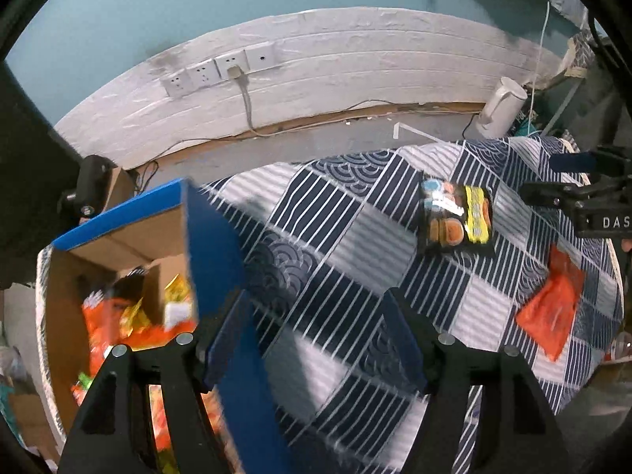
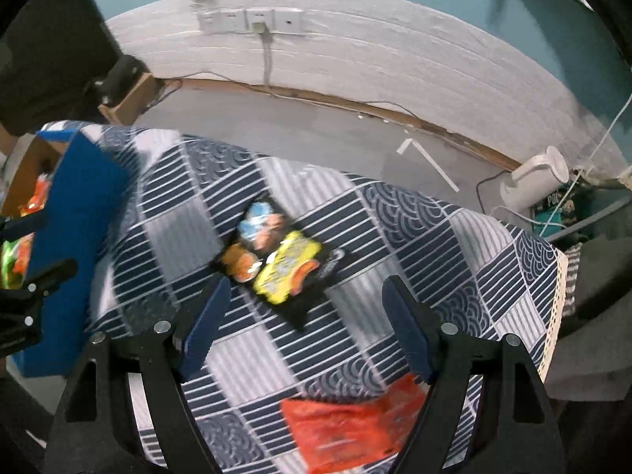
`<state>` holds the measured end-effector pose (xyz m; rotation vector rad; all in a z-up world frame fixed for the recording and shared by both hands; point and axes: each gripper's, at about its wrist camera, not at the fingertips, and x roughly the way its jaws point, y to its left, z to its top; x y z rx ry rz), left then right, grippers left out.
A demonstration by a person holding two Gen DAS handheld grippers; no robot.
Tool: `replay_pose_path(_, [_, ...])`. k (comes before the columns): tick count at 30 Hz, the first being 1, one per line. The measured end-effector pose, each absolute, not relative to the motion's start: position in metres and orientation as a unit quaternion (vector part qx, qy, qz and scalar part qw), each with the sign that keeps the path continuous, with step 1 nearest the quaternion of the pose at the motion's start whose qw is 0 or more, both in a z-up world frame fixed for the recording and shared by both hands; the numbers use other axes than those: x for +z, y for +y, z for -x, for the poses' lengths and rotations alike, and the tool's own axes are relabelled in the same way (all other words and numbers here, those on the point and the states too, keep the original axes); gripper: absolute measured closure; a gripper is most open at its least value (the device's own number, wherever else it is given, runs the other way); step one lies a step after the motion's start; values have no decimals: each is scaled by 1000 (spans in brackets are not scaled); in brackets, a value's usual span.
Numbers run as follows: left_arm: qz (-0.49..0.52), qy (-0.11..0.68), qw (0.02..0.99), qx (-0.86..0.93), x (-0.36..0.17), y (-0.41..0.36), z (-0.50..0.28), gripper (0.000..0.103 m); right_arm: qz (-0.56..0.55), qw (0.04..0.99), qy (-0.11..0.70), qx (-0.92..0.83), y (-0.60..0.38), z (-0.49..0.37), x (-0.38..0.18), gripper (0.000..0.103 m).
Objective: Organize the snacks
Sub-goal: 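Withdraw both tools and move toward the black-and-yellow bag on the table, then grasp the black-and-yellow bag with the left tool while the right tool grasps the orange-red bag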
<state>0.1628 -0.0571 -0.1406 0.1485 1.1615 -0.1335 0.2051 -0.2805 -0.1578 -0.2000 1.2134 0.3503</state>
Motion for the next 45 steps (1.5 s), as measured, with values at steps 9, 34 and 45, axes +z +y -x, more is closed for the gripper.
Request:
replay_pose_path(9, [-63, 569, 817, -67, -170, -80, -206, 31, 102, 793, 581, 154, -294, -248, -195, 24])
replay_pose_path(34, [-93, 592, 797, -83, -189, -86, -190, 30, 46, 709, 690, 140, -304, -190, -246, 24])
replay_pose_path(45, [-112, 581, 799, -109, -175, -108, -164, 30, 44, 748, 657, 79, -333, -145, -222, 24])
